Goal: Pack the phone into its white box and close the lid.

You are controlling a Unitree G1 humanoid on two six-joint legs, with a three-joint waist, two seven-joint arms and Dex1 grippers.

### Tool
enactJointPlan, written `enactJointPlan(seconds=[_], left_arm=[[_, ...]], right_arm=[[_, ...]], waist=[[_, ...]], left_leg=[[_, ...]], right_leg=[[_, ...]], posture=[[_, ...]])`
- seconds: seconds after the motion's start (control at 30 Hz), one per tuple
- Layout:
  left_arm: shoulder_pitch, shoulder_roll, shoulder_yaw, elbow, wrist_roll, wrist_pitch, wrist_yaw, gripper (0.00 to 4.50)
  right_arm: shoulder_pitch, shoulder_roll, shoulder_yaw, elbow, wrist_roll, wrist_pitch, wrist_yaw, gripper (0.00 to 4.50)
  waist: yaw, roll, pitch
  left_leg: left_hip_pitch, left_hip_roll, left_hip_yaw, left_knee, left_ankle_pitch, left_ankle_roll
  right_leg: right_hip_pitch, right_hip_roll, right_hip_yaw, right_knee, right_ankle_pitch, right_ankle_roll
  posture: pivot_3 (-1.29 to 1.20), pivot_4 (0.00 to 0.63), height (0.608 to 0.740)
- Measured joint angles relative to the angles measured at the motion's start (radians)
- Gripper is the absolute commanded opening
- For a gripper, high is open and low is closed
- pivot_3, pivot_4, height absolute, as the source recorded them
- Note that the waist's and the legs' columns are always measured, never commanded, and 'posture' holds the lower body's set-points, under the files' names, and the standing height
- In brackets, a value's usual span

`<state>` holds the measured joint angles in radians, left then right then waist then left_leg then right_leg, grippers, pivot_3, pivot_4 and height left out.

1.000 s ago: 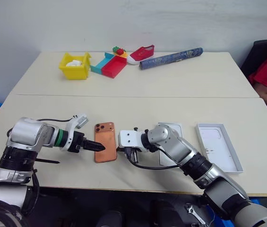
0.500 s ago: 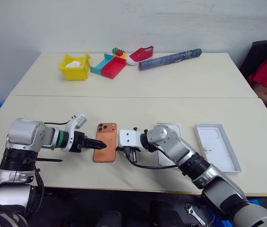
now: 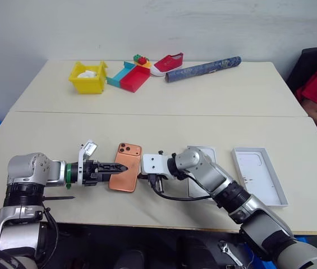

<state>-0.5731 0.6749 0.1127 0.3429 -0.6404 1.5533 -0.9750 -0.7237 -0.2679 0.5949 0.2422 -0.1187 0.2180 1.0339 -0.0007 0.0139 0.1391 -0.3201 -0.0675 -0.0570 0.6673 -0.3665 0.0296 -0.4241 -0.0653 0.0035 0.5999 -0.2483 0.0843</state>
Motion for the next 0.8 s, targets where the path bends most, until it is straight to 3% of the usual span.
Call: enactJointPlan(seconds=[0.17,0.5,0.67,0.8], left_arm=[[-0.008,0.000,-0.007,0.031,-0.003,-0.006,0.006,3.41],[-0.010,-0.048,-0.034,-0.004,-0.045,0.054,0.034,0.25],[-0.007,-0.044,-0.012,-0.031,-0.071,0.060,0.045,0.12],[-0.001,-0.046,-0.029,-0.144,-0.179,0.060,0.046,0.12]], right_arm=[[0.006,0.000,-0.007,-0.005,0.000,-0.003,-0.001,0.00],[0.024,-0.021,-0.024,-0.055,0.000,0.006,-0.014,0.00],[0.116,-0.119,-0.137,-0.270,0.061,0.128,-0.008,0.00],[0.195,-0.225,-0.310,-0.566,0.202,0.335,0.007,0.85]], waist=[[0.000,-0.002,0.001],[0.000,-0.011,0.006],[-0.001,-0.015,0.009],[0.002,-0.018,0.012]], left_leg=[[-0.002,0.000,-0.001,0.000,0.001,-0.001],[-0.011,0.000,-0.003,-0.001,0.002,-0.003],[-0.023,0.000,-0.004,0.000,0.004,-0.004],[-0.033,0.002,-0.010,0.003,0.004,-0.006]], right_leg=[[-0.002,0.000,0.000,-0.001,0.000,0.000],[-0.010,0.001,-0.001,0.000,0.000,0.000],[-0.021,0.001,-0.001,0.001,0.000,0.000],[-0.025,0.002,-0.006,-0.004,0.000,0.000]], posture=[[0.00,0.150,0.740],[0.00,0.150,0.740],[0.00,0.150,0.740],[0.00,0.150,0.740]])
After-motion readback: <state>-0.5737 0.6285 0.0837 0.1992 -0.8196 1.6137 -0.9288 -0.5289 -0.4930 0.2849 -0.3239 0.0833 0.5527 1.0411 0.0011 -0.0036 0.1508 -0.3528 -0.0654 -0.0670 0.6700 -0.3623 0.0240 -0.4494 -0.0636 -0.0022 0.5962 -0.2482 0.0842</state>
